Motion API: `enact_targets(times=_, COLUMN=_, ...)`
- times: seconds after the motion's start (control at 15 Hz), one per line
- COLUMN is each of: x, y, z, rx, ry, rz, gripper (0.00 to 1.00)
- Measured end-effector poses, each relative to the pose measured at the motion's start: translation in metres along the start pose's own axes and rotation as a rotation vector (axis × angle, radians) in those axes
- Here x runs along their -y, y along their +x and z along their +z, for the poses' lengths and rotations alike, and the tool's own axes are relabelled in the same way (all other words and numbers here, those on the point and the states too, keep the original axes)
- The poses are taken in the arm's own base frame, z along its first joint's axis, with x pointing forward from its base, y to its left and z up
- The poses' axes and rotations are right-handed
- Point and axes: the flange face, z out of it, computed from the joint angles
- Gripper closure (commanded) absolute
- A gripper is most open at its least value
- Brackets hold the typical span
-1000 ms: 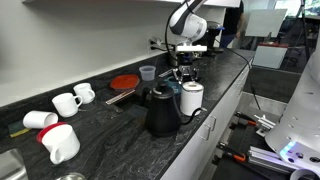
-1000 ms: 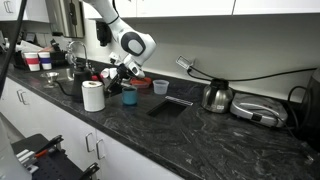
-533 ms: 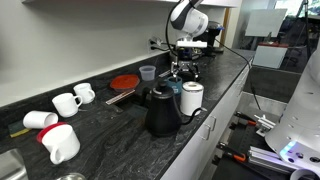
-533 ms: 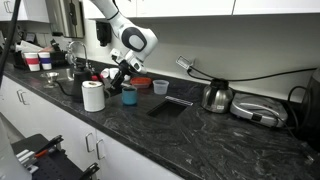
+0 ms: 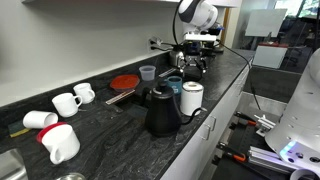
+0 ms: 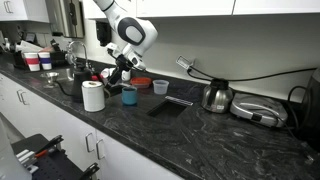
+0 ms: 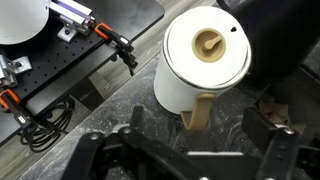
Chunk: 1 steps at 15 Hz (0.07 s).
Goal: Move the jar closer to the kettle
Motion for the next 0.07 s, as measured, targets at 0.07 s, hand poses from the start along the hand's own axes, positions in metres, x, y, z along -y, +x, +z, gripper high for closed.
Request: enact_targets(times=0.07, x=-0.0001, y=0.0001, z=0.0002, rx=0.000, ry=0.000, rz=0.000, gripper=0.00)
